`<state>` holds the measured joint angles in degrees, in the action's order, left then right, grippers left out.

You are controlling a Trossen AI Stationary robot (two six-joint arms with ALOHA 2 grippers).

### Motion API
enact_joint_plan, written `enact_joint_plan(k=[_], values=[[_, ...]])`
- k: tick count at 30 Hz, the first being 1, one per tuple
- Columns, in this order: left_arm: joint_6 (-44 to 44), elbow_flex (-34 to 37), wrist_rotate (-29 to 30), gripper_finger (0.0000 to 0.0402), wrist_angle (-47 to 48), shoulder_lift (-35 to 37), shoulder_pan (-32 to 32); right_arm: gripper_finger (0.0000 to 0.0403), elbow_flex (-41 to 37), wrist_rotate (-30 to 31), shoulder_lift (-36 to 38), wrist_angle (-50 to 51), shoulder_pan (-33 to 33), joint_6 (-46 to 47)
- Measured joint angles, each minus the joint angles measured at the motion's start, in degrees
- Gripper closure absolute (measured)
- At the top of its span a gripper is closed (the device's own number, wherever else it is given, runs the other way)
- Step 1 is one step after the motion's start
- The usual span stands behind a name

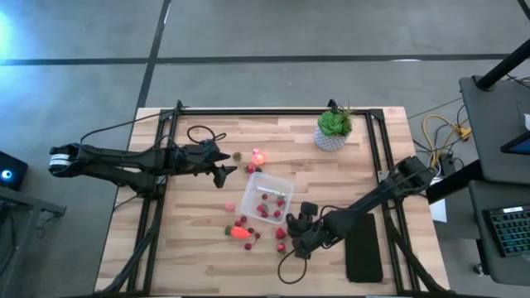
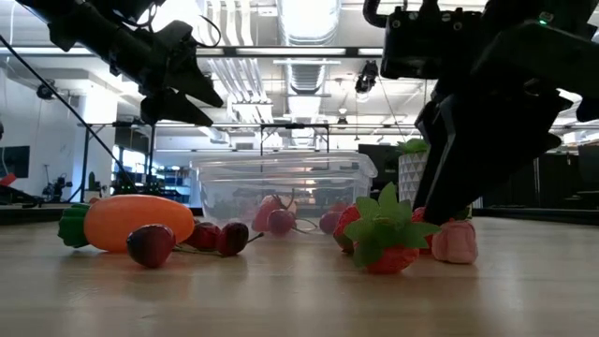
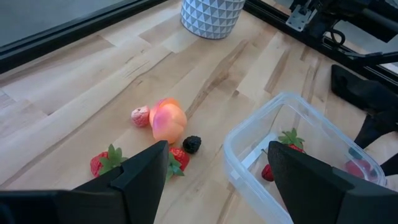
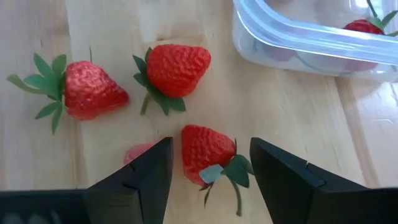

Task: Pick and placing Produce into tupperware
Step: Put the red strawberry into the transparent container

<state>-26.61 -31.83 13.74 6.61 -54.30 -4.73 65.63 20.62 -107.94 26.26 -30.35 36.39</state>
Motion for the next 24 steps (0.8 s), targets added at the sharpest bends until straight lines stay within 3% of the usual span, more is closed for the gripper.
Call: enact_joint_plan(k=[24], values=[[-0.07,0.0,0.04,0.0139,-0.06,0.0,0.0,0.0198,-3.33,-0.84,0.01,-4.36,0.8,2.13]])
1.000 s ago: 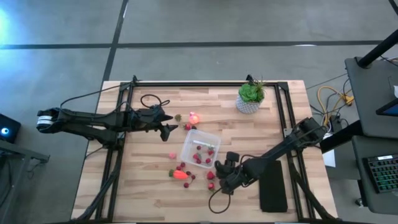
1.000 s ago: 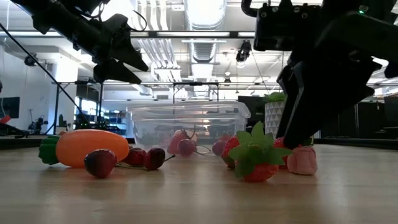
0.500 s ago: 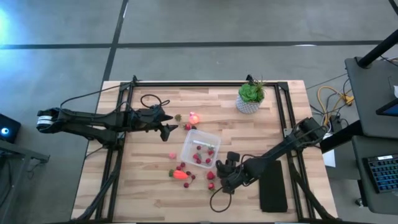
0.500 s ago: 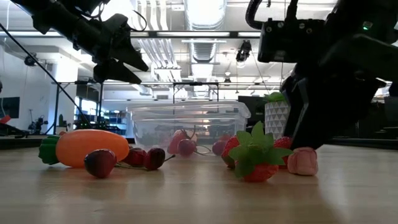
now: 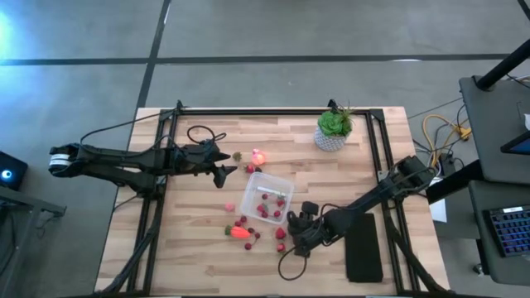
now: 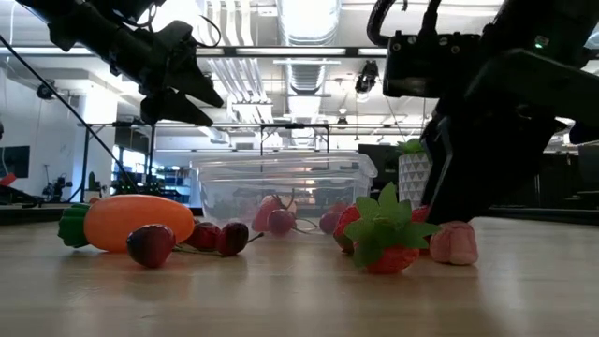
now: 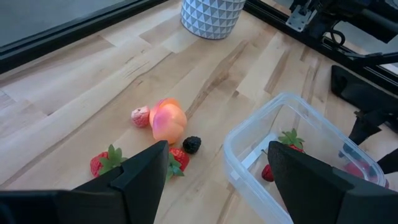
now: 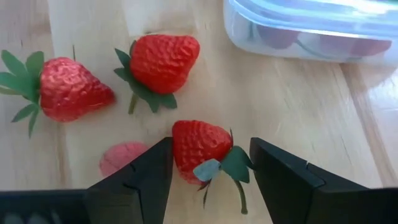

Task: Pick and placing Produce into tupperware
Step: Put the red strawberry into the transparent container

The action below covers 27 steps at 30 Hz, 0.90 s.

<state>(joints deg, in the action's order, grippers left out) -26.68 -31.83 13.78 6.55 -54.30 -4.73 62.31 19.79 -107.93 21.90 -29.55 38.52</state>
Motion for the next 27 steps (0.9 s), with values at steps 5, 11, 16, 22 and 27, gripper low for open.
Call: enact_joint_plan(k=[5,11,16,22,27], values=[[-0.02,0.0,0.0,0.0139,0.0,0.0,0.0,0.0198,-0.33,-0.26,0.02,0.08,0.79,2.24],[0.0,0.0,0.0,0.0139,-0.01,0.0,0.0,0.0219,-0.33,-0.26,0.02,0.05,2.0,3.06],[0.0,0.0,0.0,0.0139,0.0,0.0,0.0,0.0244,-0.27,-0.26,0.02,0.03,2.63,3.13],[0.0,0.0,0.0,0.0139,0.0,0.0,0.0,0.0268,-0.25,-0.26,0.02,0.05,3.16,4.57],[0.02,0.0,0.0,0.0139,0.0,0.0,0.0,0.0273,-0.22,-0.26,0.02,0.05,3.11,5.03]])
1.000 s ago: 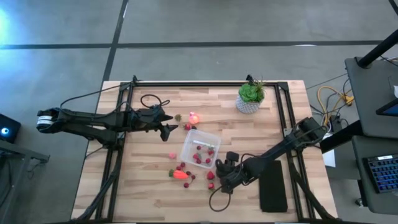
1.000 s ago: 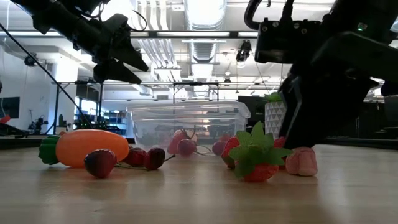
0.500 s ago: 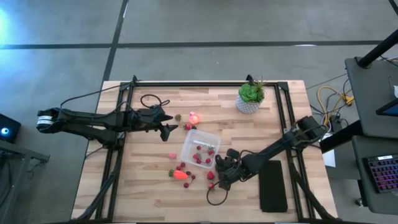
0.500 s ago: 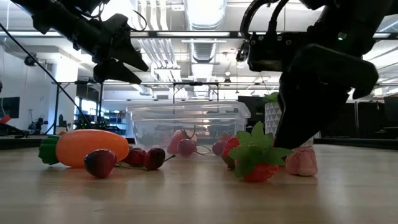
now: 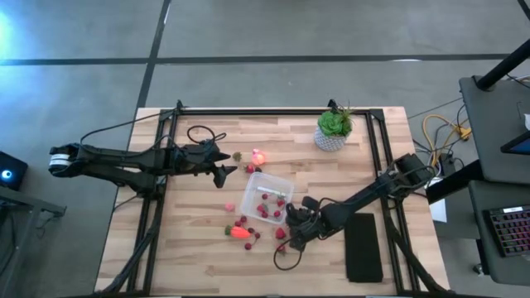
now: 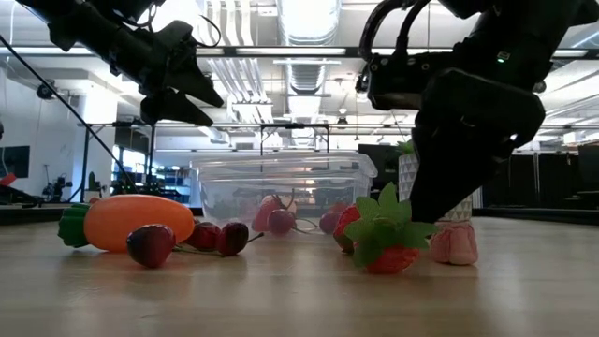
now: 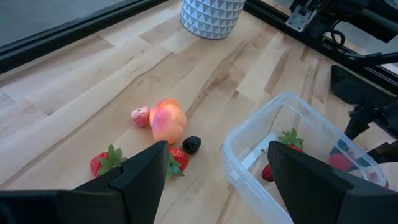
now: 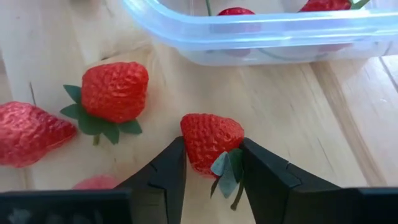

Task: Pick and placing Produce into tupperware
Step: Put the red strawberry into the transparent container

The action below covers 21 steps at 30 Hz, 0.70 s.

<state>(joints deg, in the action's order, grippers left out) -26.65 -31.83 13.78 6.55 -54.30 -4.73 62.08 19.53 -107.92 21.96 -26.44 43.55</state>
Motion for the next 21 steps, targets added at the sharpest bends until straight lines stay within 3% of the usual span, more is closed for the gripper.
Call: enact_joint_plan(k=[7,16,21], values=[[0.0,0.0,0.0,0.0139,0.0,0.01,0.0,0.0277,1.52,0.0,2.06,1.32,-0.03,0.0],[0.02,0.0,0.0,0.0139,-0.04,0.0,0.0,0.0276,7.45,1.3,10.03,12.4,-0.45,-4.34],[0.02,0.0,0.26,0.0139,-0.06,0.0,-0.02,0.0277,7.82,3.83,11.99,11.43,4.14,-7.65]])
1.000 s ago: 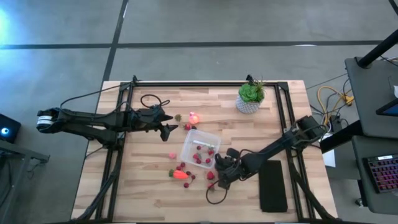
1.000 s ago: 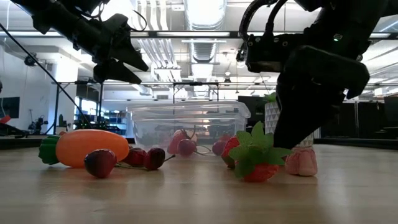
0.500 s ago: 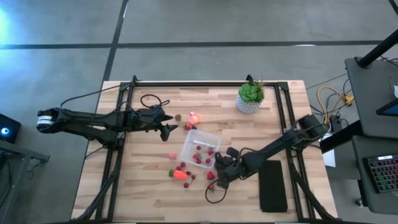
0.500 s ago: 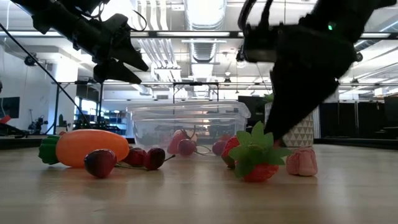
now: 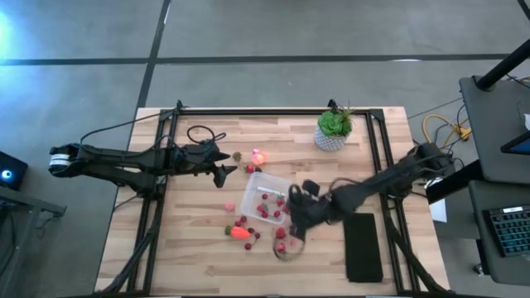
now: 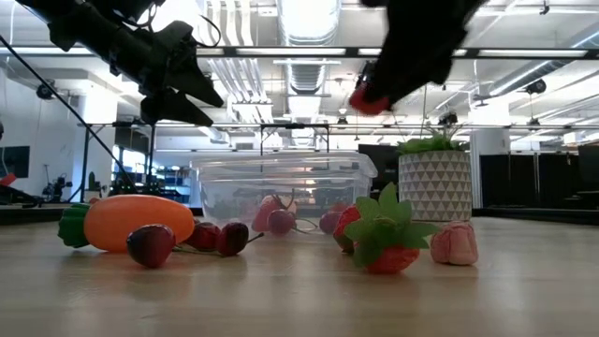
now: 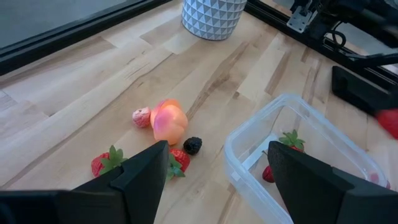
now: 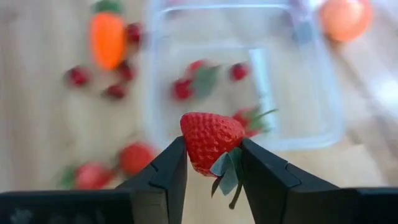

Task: Pick and placing Produce into tupperware
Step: Put the red strawberry into the transparent container, then put the pink peach into the transparent container

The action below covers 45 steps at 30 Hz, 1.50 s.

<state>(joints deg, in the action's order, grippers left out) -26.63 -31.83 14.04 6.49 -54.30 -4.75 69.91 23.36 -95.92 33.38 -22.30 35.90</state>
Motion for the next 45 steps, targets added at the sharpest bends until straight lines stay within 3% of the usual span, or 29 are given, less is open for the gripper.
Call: enact_joint_plan(k=[7,15,19,23,31,45], values=[[0.01,0.0,0.12,0.0139,0.05,0.0,0.0,0.0255,0.86,-8.64,-4.57,-10.72,8.76,-6.87],[-0.04,0.0,0.11,0.0139,0.09,0.0,0.0,0.0189,3.0,-10.46,-6.75,-4.53,9.91,-5.43],[-0.06,0.0,0.13,0.0139,0.05,0.0,0.02,0.0162,2.97,-11.17,-4.61,-2.05,6.21,-4.85],[-0.07,0.0,0.13,0.0139,0.04,0.02,0.02,0.0155,3.04,-7.69,-2.53,1.5,-1.36,-3.44],[-0.13,0.0,0.13,0.0139,0.01,0.02,0.02,0.0163,2.28,-0.97,-5.18,2.74,-16.12,10.19],[-0.07,0.0,0.13,0.0139,0.05,0.0,0.0,0.0163,3.85,5.42,-16.44,1.64,-18.04,21.33]])
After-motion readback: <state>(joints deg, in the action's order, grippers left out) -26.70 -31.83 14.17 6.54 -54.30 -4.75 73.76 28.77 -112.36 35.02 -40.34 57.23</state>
